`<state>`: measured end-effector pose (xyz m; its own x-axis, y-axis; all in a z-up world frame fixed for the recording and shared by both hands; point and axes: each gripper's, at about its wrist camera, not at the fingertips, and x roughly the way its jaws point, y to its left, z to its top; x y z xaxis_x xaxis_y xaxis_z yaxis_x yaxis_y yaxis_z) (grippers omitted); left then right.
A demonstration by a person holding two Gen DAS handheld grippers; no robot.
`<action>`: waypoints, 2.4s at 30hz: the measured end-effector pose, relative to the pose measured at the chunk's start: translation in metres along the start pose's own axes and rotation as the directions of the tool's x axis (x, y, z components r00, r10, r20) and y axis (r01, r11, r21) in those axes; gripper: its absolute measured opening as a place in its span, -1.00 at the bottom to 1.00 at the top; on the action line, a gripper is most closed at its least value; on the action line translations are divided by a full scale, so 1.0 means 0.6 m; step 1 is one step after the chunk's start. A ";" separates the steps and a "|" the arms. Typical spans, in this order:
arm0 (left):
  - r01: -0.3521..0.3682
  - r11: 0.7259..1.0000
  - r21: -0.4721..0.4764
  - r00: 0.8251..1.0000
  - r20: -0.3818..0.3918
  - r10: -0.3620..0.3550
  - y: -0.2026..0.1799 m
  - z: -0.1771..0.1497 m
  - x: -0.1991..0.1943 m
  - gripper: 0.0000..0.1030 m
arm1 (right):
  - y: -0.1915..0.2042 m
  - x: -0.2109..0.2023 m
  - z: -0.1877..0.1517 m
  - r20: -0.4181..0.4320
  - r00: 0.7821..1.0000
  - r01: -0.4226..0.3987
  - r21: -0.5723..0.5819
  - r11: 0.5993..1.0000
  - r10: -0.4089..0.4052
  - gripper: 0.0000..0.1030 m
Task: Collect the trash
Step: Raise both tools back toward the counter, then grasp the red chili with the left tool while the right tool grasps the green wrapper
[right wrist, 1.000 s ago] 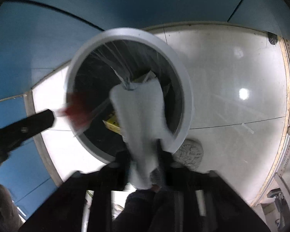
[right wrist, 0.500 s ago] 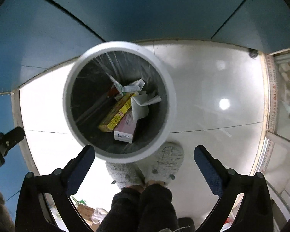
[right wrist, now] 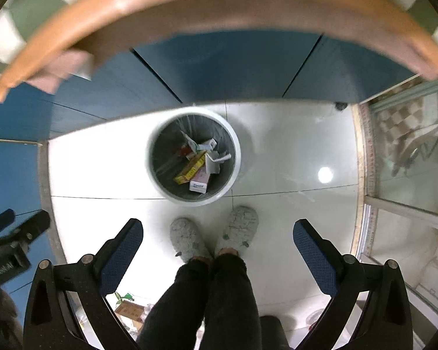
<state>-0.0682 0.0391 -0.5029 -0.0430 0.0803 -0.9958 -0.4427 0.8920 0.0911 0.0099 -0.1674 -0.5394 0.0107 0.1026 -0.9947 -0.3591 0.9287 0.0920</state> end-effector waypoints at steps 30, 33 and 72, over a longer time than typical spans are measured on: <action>-0.062 0.998 0.014 0.905 0.422 0.050 -0.028 0.218 -0.444 1.00 | -0.085 -0.525 0.179 0.345 0.921 -0.237 0.128 0.963 0.181 1.00; 0.010 0.999 0.040 0.932 0.362 -0.024 -0.086 0.332 -0.432 0.99 | -0.144 -0.516 0.294 0.358 0.914 -0.260 0.151 0.954 0.193 0.80; -0.073 0.997 0.005 0.952 0.298 0.068 -0.266 0.580 -0.358 -0.87 | -0.190 -0.371 0.691 0.345 0.932 -0.117 0.005 0.993 0.108 -0.49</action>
<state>0.3235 0.0345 -0.3047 0.1954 0.2695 -0.9430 -0.4340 0.8860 0.1633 0.4353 -0.1486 -0.3088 0.2937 0.3187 -0.9012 -0.3530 0.9123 0.2076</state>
